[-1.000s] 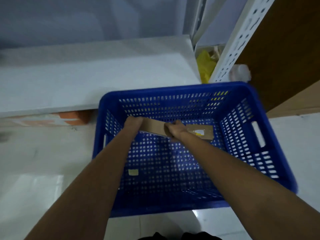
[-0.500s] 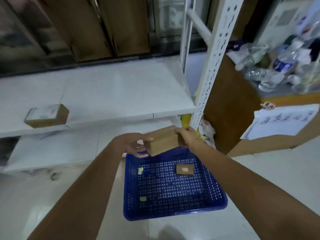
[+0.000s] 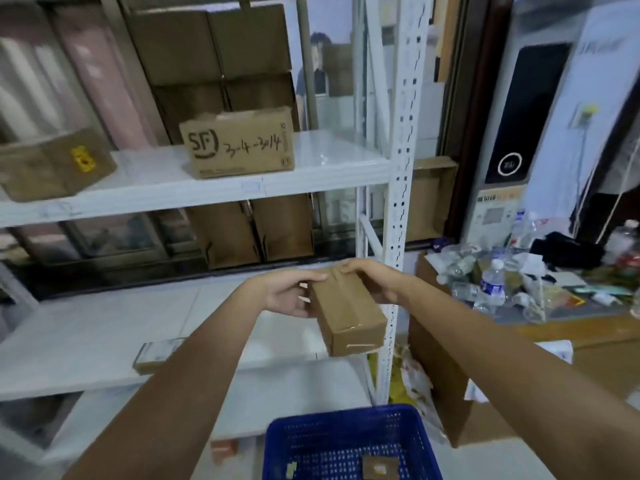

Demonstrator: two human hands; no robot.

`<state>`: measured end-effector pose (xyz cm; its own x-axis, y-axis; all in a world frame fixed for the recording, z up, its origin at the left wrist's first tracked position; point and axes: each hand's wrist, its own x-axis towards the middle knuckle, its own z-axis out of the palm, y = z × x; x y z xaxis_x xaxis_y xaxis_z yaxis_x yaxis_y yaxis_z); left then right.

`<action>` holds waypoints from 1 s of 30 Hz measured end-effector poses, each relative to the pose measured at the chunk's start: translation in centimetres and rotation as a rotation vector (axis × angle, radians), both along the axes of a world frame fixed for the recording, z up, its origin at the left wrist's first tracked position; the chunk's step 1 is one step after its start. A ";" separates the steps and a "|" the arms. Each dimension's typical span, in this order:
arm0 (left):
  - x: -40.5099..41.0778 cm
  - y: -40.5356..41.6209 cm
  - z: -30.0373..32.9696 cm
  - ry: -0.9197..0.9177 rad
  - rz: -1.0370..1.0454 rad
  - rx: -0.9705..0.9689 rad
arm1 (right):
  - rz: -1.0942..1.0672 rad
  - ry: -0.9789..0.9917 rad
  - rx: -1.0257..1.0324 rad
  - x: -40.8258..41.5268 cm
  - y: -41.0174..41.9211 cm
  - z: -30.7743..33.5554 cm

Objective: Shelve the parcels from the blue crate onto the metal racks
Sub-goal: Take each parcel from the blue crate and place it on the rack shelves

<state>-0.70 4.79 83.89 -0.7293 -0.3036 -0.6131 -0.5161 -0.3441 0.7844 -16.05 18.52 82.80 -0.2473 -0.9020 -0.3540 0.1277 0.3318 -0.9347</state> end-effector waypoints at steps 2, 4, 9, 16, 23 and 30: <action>0.0 0.4 2.9 0.000 0.069 -0.062 | -0.010 0.059 0.000 0.3 0.4 2.5; 0.2 0.8 5.4 0.023 0.182 -0.064 | 0.025 0.020 0.031 0.0 0.9 4.3; 0.7 1.5 8.9 0.108 0.417 -0.049 | 0.062 0.014 0.011 -0.8 3.6 8.4; 2.7 3.6 10.6 0.131 0.452 -0.062 | -0.074 -0.014 -0.076 -0.2 4.3 10.0; 7.3 3.5 13.1 -0.043 0.392 -0.624 | -0.075 0.269 0.122 3.8 1.1 9.5; 12.6 4.3 13.4 -0.278 0.078 -1.925 | 0.089 -0.056 0.175 14.6 -2.9 13.5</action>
